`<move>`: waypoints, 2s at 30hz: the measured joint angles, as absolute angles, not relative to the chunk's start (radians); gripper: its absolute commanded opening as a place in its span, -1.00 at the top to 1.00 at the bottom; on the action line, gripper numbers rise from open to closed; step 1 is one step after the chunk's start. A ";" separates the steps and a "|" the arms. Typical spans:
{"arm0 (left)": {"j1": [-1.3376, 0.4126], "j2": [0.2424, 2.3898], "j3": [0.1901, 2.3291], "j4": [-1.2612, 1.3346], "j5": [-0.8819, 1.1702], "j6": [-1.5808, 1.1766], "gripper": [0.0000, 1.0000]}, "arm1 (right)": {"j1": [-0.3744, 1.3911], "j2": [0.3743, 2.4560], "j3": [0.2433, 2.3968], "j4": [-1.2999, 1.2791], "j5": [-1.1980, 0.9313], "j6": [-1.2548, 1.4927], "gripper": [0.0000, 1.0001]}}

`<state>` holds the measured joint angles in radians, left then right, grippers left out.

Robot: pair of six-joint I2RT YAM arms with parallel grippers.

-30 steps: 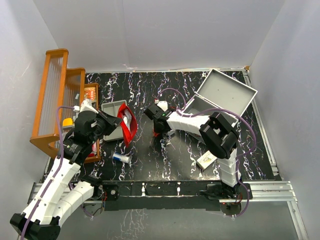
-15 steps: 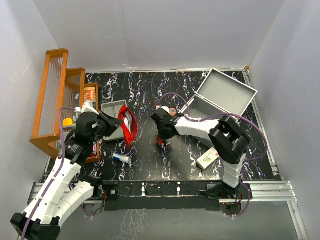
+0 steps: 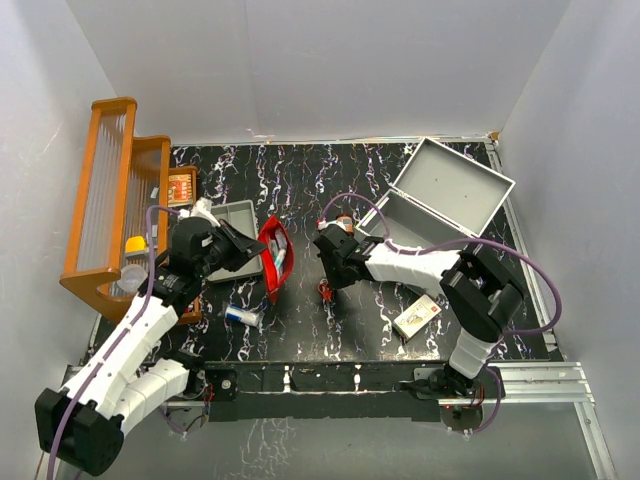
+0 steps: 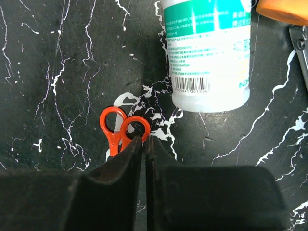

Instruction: Organize the medicine kit

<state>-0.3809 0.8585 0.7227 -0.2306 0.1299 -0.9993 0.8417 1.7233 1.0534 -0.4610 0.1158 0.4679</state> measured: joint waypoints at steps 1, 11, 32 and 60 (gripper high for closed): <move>-0.381 0.873 0.710 -0.210 0.152 -1.003 1.00 | 0.843 1.718 1.052 -0.462 0.116 0.476 0.75; -0.381 0.890 0.638 -0.150 0.184 -1.033 1.00 | 0.877 1.685 1.087 -0.525 0.138 0.571 0.65; -0.381 0.856 0.562 -0.126 0.172 -1.061 1.00 | 0.904 1.850 1.216 -0.619 0.210 0.682 0.59; -0.381 0.821 0.554 -0.146 0.135 -1.086 1.00 | 0.929 1.884 1.280 -0.674 0.267 0.651 0.64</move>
